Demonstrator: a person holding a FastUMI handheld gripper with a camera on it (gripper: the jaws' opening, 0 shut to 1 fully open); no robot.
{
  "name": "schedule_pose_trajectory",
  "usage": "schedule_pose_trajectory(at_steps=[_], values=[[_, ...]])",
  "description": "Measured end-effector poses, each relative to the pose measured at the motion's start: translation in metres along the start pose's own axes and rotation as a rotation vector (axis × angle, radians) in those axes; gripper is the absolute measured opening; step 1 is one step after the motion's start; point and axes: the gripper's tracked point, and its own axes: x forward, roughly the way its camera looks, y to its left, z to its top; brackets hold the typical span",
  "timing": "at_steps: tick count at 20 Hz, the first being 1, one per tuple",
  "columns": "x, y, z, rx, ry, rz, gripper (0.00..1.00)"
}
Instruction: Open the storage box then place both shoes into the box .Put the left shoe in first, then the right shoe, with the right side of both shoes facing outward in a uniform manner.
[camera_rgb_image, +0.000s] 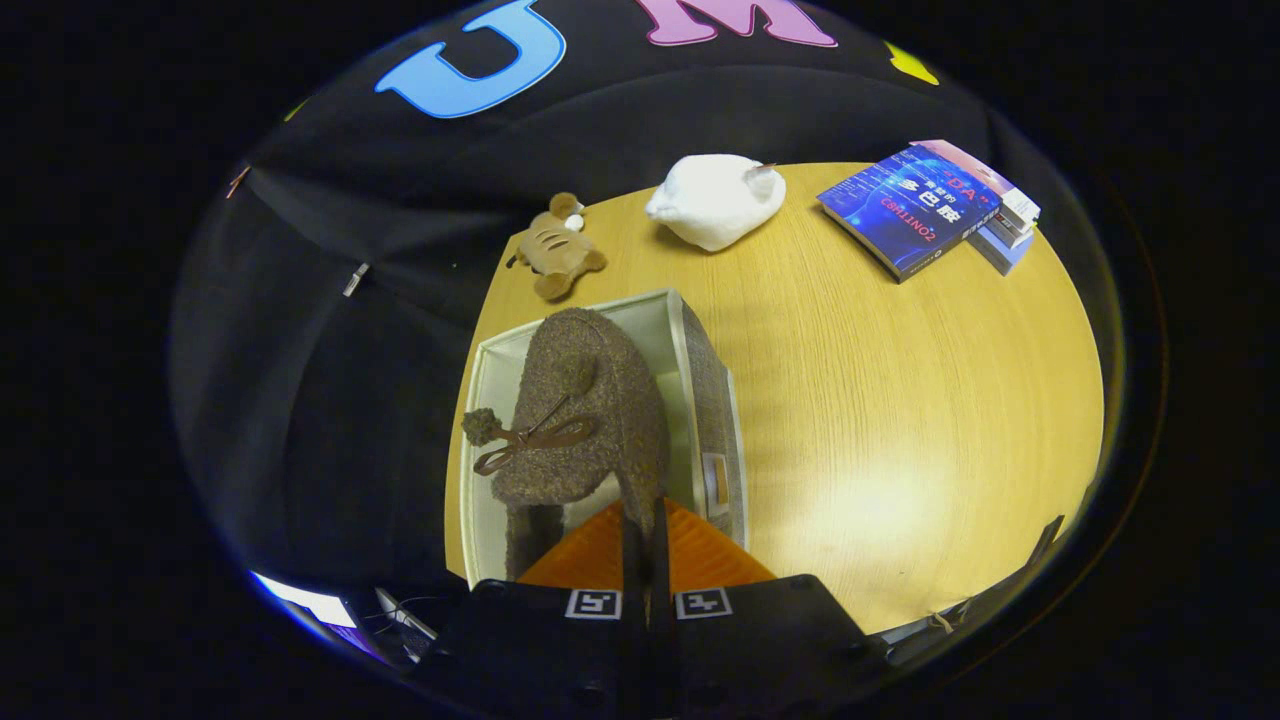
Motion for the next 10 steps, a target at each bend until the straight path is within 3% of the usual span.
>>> schedule_pose_trajectory(at_steps=[3,6,8,9,10], values=[[0.007,-0.003,-0.005,0.006,0.01,-0.023,0.05],[0.009,0.006,-0.008,0.039,0.022,0.012,0.08],[0.002,0.006,-0.002,0.042,0.002,0.01,0.23],[0.0,0.006,0.002,0.037,-0.013,0.003,0.25],[-0.003,0.009,0.004,0.029,-0.022,0.005,0.36]])
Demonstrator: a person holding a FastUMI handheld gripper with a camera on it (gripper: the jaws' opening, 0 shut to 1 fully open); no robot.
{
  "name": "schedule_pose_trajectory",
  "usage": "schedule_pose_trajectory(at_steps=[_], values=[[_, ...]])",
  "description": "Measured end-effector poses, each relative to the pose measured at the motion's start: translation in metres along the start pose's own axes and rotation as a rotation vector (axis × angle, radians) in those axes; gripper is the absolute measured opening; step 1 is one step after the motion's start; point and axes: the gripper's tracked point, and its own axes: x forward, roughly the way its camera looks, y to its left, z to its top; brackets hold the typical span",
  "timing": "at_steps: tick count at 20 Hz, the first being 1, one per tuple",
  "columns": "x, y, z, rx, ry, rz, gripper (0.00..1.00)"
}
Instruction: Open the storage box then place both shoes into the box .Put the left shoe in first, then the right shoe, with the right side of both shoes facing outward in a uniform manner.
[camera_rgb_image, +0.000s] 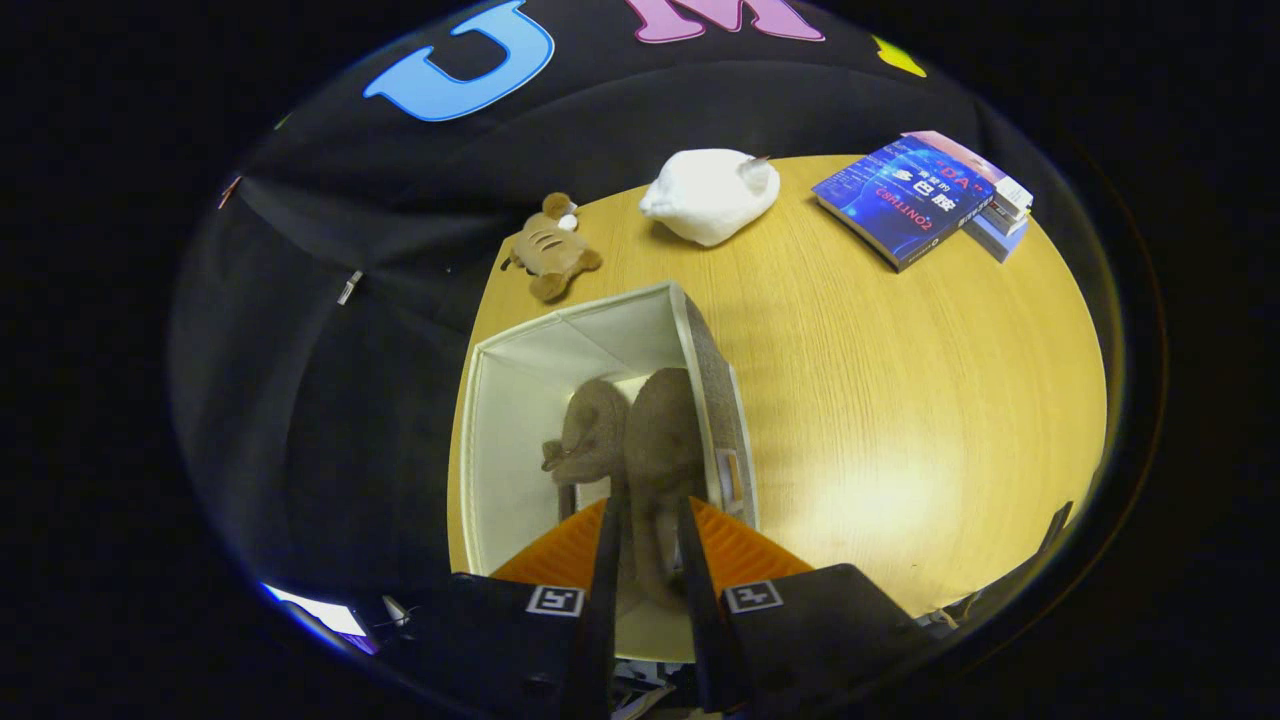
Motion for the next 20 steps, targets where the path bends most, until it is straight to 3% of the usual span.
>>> schedule_pose_trajectory(at_steps=[6,8,12,15,20], values=[[-0.005,-0.007,0.008,-0.062,-0.036,-0.026,0.72],[-0.004,-0.015,0.004,-0.088,-0.038,-0.048,0.91],[-0.006,-0.02,0.004,-0.105,-0.043,-0.059,0.99],[-0.014,-0.017,0.009,-0.101,-0.07,-0.036,0.99],[-0.05,-0.027,0.038,-0.14,-0.216,-0.016,0.99]])
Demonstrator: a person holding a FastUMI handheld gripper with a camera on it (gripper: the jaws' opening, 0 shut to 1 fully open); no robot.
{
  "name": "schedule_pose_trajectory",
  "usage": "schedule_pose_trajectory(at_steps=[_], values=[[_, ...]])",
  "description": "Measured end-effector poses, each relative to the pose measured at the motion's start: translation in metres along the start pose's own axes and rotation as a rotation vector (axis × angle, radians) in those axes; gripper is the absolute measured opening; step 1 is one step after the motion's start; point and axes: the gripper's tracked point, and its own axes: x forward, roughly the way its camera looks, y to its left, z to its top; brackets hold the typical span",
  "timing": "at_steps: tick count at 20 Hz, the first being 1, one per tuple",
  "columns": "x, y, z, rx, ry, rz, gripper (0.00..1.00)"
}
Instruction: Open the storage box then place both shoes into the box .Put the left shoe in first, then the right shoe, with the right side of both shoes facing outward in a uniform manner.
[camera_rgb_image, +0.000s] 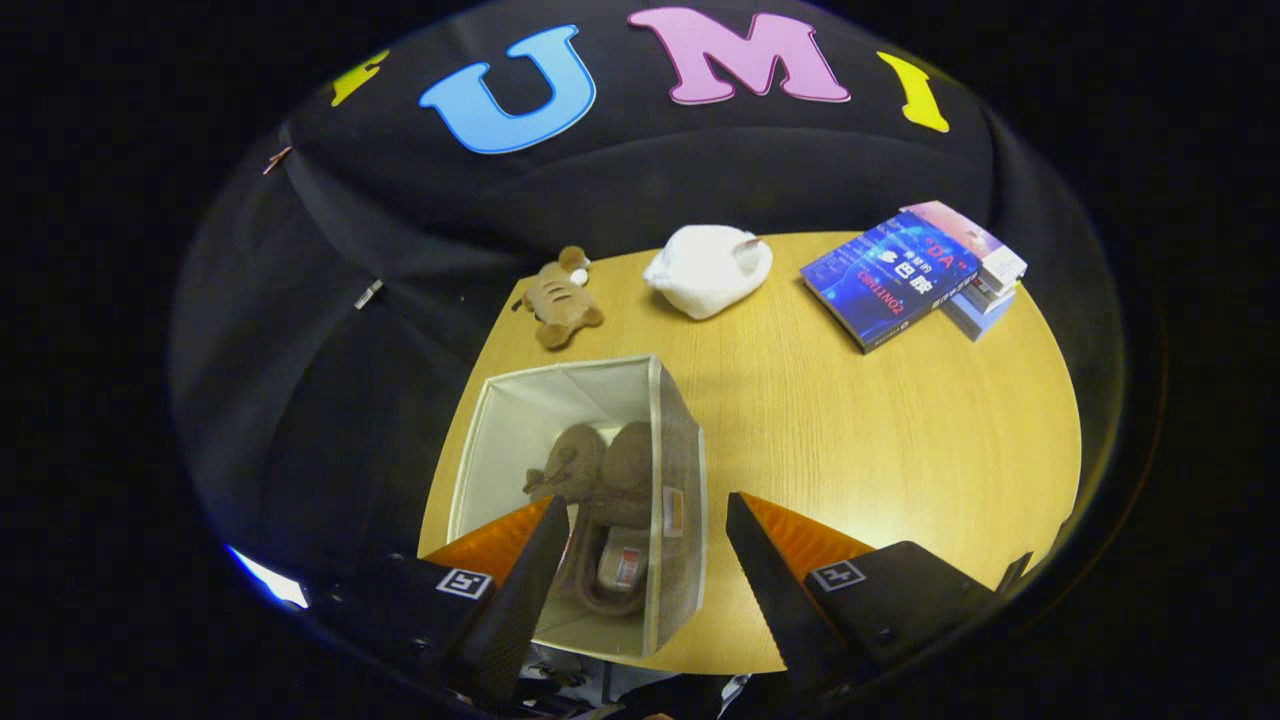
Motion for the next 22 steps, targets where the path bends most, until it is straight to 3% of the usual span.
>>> schedule_pose_trajectory(at_steps=[11,22], values=[[-0.135,-0.09,0.097,-0.183,-0.463,-0.156,0.98],[-0.243,-0.132,0.105,-0.264,-0.721,-0.19,0.98]])
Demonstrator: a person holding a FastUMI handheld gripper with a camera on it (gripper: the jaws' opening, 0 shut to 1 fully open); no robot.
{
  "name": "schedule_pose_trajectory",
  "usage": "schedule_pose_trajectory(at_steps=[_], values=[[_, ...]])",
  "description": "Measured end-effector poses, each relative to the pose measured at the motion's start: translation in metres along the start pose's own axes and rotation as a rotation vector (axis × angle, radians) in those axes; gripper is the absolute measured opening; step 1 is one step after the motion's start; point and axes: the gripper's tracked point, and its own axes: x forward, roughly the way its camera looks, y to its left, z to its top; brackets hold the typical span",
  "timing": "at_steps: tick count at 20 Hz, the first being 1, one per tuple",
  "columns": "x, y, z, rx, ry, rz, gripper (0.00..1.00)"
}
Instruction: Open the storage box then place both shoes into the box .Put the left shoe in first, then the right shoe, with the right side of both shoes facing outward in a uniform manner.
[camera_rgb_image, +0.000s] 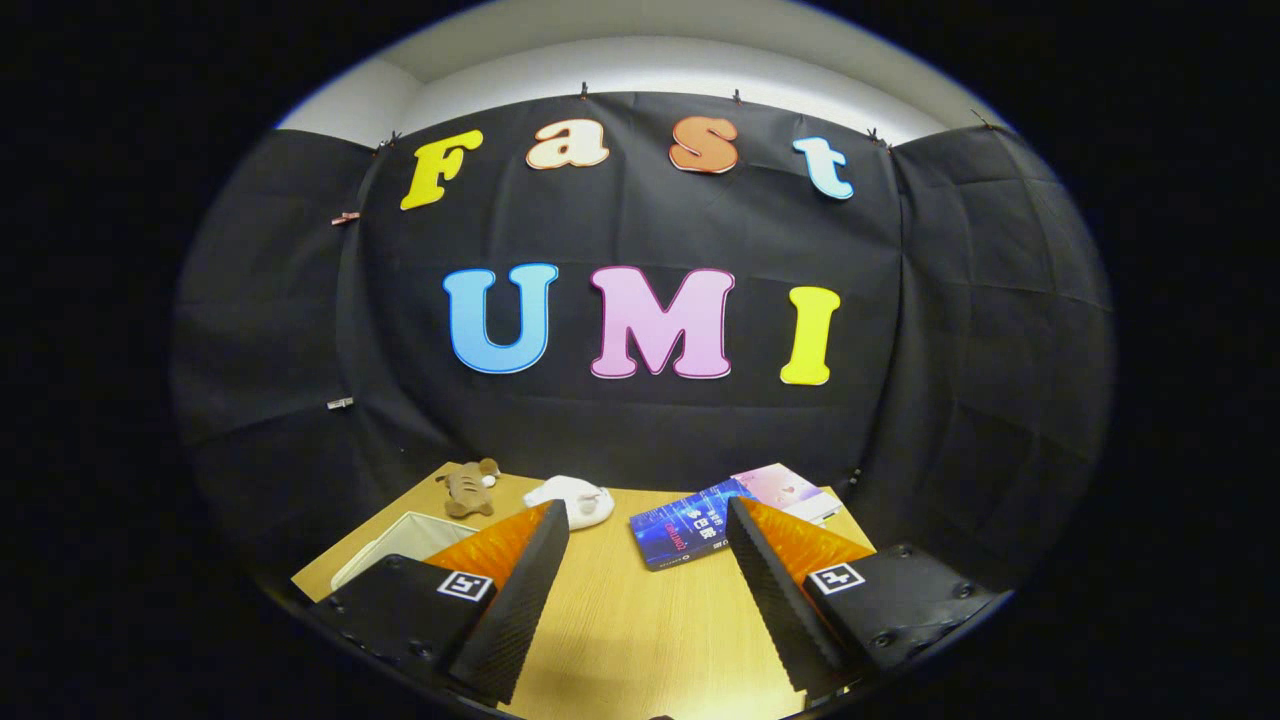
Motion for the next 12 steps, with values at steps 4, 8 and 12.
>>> schedule_pose_trajectory(at_steps=[4,8,12], values=[[-0.006,-0.004,-0.005,-0.01,0.008,0.011,0.98],[-0.01,-0.007,-0.006,0.0,0.017,0.025,0.98],[-0.006,-0.02,-0.007,0.005,0.026,0.037,0.98]])
